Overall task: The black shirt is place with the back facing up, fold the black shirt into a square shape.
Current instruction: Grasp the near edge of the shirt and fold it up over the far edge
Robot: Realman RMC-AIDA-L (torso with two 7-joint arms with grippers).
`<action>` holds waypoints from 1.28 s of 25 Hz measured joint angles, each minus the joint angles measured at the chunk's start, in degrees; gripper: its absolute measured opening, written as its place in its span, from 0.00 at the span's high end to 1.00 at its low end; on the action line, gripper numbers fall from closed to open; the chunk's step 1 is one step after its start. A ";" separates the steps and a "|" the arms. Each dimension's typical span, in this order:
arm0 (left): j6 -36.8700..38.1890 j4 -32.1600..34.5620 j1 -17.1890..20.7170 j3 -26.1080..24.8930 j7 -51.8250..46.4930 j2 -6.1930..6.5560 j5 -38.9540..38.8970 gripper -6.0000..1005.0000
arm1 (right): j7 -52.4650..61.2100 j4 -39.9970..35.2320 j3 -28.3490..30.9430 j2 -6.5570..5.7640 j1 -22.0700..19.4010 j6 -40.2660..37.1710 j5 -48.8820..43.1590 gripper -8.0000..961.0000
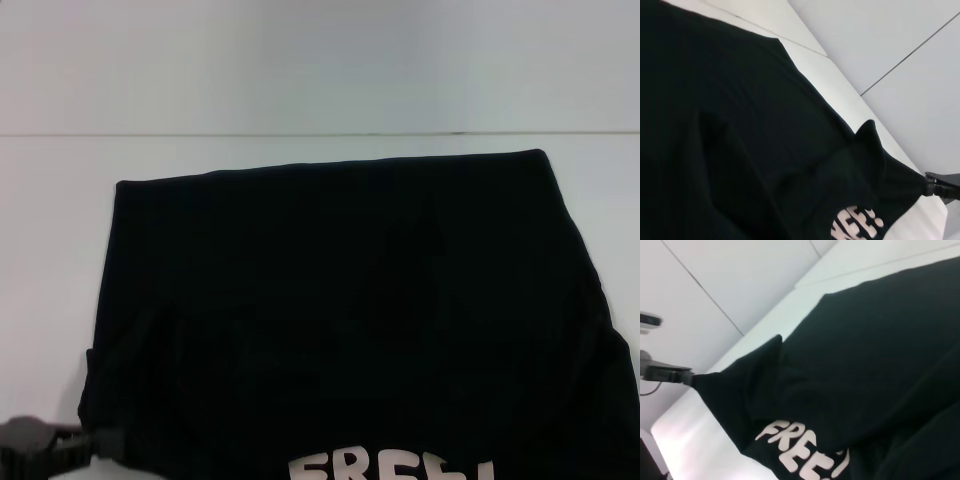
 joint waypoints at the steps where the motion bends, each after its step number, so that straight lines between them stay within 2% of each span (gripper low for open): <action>1: -0.20 -0.01 -0.72 -0.16 -0.58 0.25 -0.17 1.00 | 0.22 -0.41 0.52 0.17 0.12 -0.35 -0.01 0.94; 6: -2.70 -0.88 -6.79 -3.41 -4.24 2.37 -1.07 1.00 | 1.98 -2.19 3.93 0.21 2.51 -0.90 0.06 0.94; 7: -3.75 -1.30 -8.32 -3.78 -5.15 2.86 -1.26 1.00 | 2.83 -2.34 5.87 -0.10 4.60 -0.17 0.14 0.94; 8: -7.39 -2.52 -11.25 -3.68 -7.33 3.95 -1.37 1.00 | 2.83 -2.34 5.87 -0.10 4.60 -0.17 0.14 0.94; 9: -7.39 -2.52 -11.25 -3.68 -7.33 3.95 -1.37 1.00 | 3.08 -2.37 7.04 -0.26 5.90 0.48 0.19 0.94; 10: -9.33 -3.22 -12.70 -3.45 -8.42 4.48 -1.40 1.00 | 3.18 -2.37 7.81 -0.34 6.91 1.13 0.21 0.94; 12: -14.72 -4.79 -15.04 -3.09 -10.50 5.37 -1.32 1.00 | 3.48 -2.08 9.98 -0.58 10.93 5.03 0.36 0.94; 14: -21.31 -6.55 -17.21 -2.79 -11.87 5.85 -1.13 1.00 | 3.93 -1.86 10.39 -0.63 12.45 7.12 0.39 0.94; 17: -30.89 -9.23 -19.25 -1.88 -12.39 5.95 -1.26 1.00 | 6.40 -1.39 10.54 -0.23 16.35 13.92 0.38 0.94; 22: -45.45 -14.30 -22.20 -0.73 -12.42 5.35 -1.44 1.00 | 8.31 2.43 9.91 0.22 22.57 26.04 0.19 0.94; 23: -47.76 -15.09 -22.62 -0.38 -12.43 5.19 -1.45 1.00 | 8.89 4.64 9.21 0.22 24.91 31.74 0.15 0.94; 24: -50.30 -15.80 -23.04 0.08 -12.43 4.97 -1.46 1.00 | 8.89 4.64 9.21 0.22 24.91 31.74 0.15 0.94; 28: -57.94 -17.62 -24.43 1.93 -12.45 4.23 -1.50 1.00 | 9.96 9.31 5.67 0.36 29.10 42.88 0.10 0.94; 32: -62.40 -18.02 -25.20 3.74 -12.47 3.50 -1.51 1.00 | 11.84 10.29 2.82 1.88 32.02 51.83 0.15 0.94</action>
